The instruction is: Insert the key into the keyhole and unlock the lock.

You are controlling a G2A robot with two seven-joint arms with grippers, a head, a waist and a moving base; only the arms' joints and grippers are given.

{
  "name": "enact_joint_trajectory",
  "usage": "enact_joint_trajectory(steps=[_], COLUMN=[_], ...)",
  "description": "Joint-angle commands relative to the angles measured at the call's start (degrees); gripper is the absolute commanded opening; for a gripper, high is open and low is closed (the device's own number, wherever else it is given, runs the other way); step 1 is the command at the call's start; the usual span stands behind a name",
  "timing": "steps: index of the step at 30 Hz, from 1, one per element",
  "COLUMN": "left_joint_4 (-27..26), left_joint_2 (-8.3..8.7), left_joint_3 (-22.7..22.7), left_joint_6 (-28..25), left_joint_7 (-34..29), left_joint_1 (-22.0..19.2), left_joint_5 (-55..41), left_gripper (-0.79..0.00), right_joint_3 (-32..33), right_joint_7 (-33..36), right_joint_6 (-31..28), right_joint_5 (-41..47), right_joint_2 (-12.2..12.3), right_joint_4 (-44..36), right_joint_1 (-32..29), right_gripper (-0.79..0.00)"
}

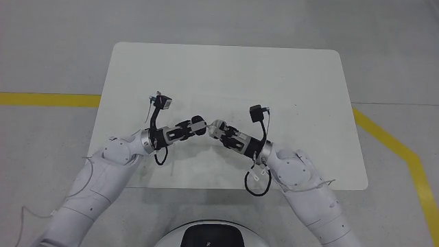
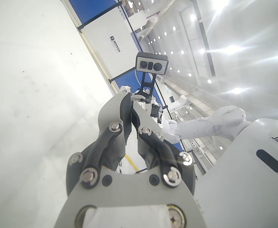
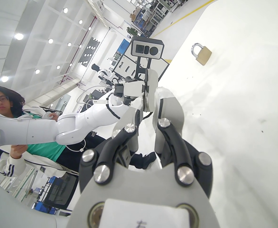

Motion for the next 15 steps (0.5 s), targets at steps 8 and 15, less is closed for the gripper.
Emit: enact_joint_trajectory(steps=[8, 15], left_joint_4=[-0.4, -0.3], left_joint_2=[0.04, 0.01], left_joint_3=[-0.3, -0.4], left_joint_6=[-0.2, -0.2], left_joint_7=[0.1, 0.6], left_joint_1=[0.3, 0.2], left_joint_5=[-0.2, 0.3], left_gripper=[-0.785, -0.785], right_joint_3=[0.9, 0.9], right_joint_7=[-0.1, 0.2], right_joint_6=[0.0, 0.1], right_joint_5=[0.1, 0.2], right_joint_2=[0.2, 0.3], right_joint_4=[-0.3, -0.6], right_joint_1=[-0.4, -0.3], right_gripper=[-0.773, -0.785])
